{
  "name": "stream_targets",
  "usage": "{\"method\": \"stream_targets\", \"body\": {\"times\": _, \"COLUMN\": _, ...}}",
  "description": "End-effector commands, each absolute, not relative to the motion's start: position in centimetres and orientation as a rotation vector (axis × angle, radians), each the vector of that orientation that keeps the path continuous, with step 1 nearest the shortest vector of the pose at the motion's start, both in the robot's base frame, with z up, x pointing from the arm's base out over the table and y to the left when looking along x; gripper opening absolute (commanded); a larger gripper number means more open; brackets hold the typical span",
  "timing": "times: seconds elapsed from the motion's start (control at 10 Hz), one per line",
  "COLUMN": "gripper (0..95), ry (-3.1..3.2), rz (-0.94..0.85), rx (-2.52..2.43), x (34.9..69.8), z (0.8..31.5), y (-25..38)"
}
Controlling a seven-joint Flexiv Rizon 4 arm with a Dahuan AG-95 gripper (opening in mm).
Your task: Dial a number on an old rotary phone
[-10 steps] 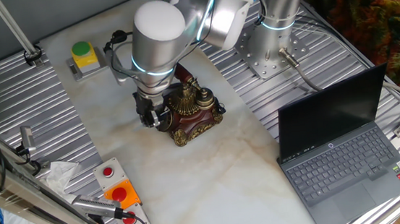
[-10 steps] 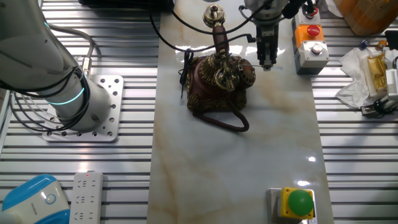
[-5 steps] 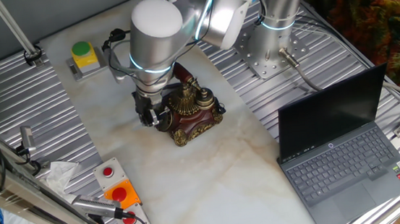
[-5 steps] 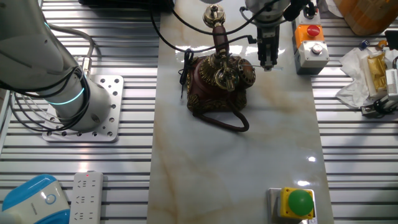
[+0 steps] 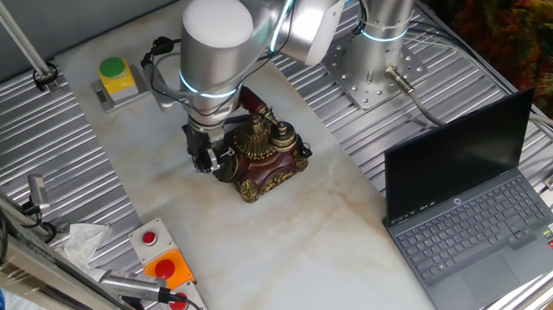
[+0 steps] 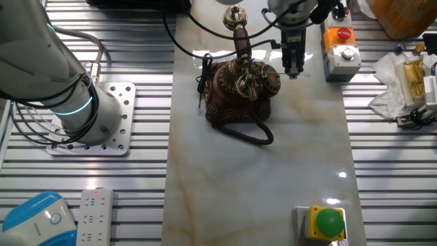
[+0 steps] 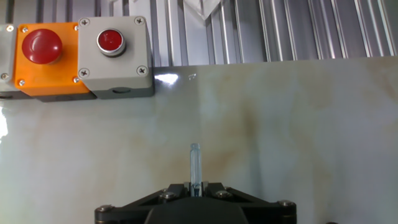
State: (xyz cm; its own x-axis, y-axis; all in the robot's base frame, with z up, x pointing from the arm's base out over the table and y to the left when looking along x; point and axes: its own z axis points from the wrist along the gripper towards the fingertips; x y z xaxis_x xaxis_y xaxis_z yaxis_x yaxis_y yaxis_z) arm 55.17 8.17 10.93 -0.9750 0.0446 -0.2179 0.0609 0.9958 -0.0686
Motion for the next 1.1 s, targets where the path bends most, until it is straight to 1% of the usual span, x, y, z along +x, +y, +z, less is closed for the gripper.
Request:
{"method": "stream_targets", "body": {"times": 0.1, "gripper": 0.0, "ry": 2.925, "rz": -0.107, "rx": 0.079, "x": 55.4, "z": 11.0, "y": 8.2}}
{"method": "stream_targets", "body": {"times": 0.5, "gripper": 0.0, "ry": 2.910, "rz": -0.109, "rx": 0.078, "x": 56.0, "z": 11.2, "y": 8.1}}
{"method": "stream_targets", "body": {"times": 1.1, "gripper": 0.0, "ry": 2.850, "rz": -0.063, "rx": 0.085, "x": 55.9, "z": 12.1, "y": 7.9}}
